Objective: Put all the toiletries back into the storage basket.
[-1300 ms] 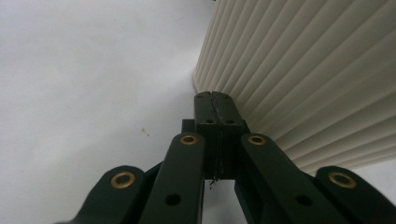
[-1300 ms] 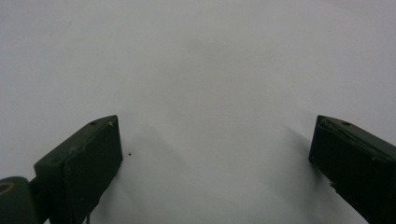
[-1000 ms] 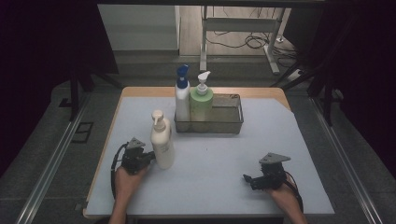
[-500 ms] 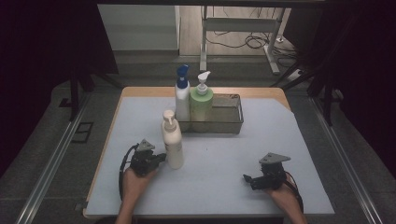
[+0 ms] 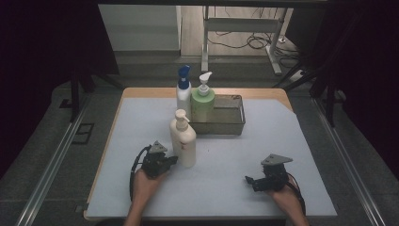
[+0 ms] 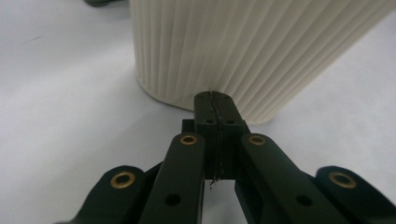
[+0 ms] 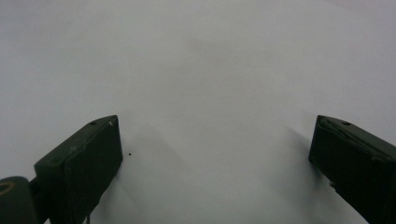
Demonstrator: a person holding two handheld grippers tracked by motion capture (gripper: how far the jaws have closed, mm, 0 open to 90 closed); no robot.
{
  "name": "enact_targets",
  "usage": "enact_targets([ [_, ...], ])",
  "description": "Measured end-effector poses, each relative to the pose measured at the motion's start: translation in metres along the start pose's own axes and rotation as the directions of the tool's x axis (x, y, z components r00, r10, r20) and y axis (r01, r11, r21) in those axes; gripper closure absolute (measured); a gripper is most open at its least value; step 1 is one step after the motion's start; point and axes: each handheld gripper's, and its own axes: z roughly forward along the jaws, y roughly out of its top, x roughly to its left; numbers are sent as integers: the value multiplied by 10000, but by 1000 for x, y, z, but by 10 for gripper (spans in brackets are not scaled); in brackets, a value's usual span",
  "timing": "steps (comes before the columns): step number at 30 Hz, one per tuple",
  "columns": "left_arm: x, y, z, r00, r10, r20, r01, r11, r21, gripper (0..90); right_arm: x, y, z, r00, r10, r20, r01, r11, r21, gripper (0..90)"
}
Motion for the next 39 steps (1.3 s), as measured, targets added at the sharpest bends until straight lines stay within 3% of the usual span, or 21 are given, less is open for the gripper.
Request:
enact_targets([
  [3,1,0,-2,10000,32,50,-32,10000,17,868,0,0,0,10000,6,-2,-6,10000,8,21],
  [9,2,-5,-15,9997,5,-243,-8,9999,-117,773,0,1,0,10000,18,-8,-18,10000,31,21],
  [17,0,-19,-31,9969,-149,-768,130,9996,-252,473,0,3,0,10000,90,-25,-90,9998,150,28],
  [27,-7,-35,-40,9890,-138,-1470,159,9998,138,147,9,15,-7,9988,-173,-456,164,9997,-198,29],
  [33,-13,-43,-40,9857,-66,-1685,122,9994,321,109,17,29,-7,9964,-474,-696,452,9984,-329,11],
  [39,-15,-48,-35,9802,261,-1962,-147,9981,592,106,27,48,-5,9924,-669,-1029,615,9966,-550,1],
])
